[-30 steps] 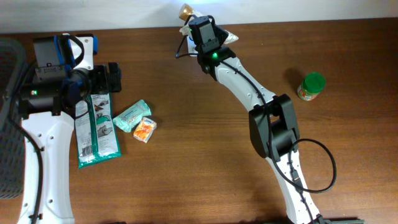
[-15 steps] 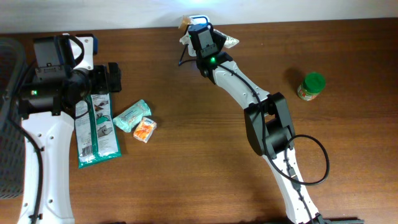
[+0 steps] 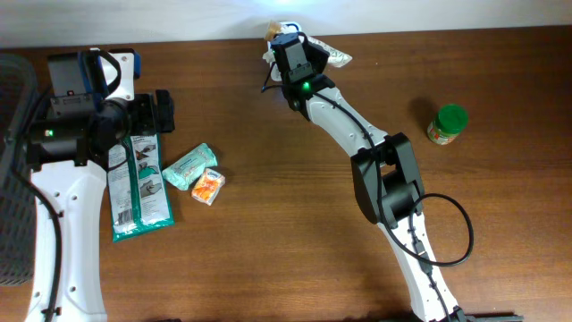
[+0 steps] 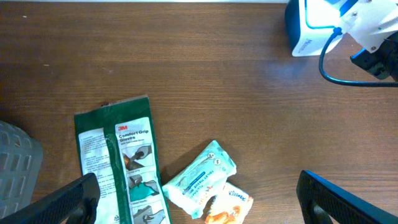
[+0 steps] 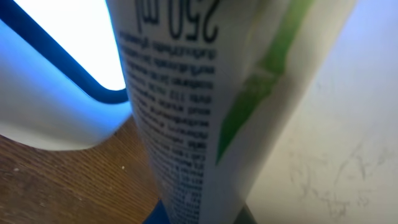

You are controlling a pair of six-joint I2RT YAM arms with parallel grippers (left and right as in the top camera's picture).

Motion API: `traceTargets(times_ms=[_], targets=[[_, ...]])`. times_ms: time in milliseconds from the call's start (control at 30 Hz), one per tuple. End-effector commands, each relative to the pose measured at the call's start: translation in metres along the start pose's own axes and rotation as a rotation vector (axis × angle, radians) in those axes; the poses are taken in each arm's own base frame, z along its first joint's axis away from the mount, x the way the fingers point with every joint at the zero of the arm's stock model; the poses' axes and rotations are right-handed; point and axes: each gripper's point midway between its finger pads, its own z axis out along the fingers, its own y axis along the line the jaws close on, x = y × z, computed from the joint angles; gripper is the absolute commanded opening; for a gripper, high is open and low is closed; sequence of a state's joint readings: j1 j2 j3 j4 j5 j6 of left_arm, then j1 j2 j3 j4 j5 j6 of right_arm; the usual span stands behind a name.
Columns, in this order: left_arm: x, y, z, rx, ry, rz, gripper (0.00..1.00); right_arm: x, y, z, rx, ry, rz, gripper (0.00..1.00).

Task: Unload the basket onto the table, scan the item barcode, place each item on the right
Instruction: 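Hold the tube's label under the white scanner with the right gripper, then carry the tube right and lay it down beside the jar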

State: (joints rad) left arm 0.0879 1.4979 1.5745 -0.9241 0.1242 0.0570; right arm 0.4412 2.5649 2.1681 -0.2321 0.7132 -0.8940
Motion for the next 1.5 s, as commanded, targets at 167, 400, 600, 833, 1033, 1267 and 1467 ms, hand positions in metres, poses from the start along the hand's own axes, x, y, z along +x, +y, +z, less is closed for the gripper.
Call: traceTargets(times_ms=[167, 400, 600, 833, 1033, 1267, 1467], targets=[[-0.005, -0.002, -0.002, 0.010, -0.013, 0.010, 0.99, -0.013, -0.091, -0.059, 0.064, -0.060, 0.137, 0.04], [-0.005, -0.002, -0.002, 0.010, -0.014, 0.010, 0.99, -0.020, -0.122, -0.132, -0.165, -0.195, 0.400, 0.04], [-0.005, -0.002, -0.002, 0.010, -0.013, 0.010, 0.99, 0.006, -0.114, -0.192, -0.480, -0.155, 0.654, 0.04], [-0.005, -0.002, -0.002, 0.010, -0.013, 0.010, 0.99, 0.106, -0.041, -0.204, -0.760, 0.286, 0.618, 0.04], [-0.005, -0.002, -0.002, 0.010, -0.013, 0.010, 0.99, 0.195, 0.013, -0.169, -0.810, 0.608, 0.659, 0.04], [-0.005, -0.002, -0.002, 0.010, -0.013, 0.010, 0.99, 0.279, 0.041, -0.115, -0.697, 0.737, 0.746, 0.04], [-0.005, -0.002, -0.002, 0.010, -0.013, 0.010, 0.99, 0.323, 0.038, -0.101, -0.657, 0.801, 0.800, 0.18]])
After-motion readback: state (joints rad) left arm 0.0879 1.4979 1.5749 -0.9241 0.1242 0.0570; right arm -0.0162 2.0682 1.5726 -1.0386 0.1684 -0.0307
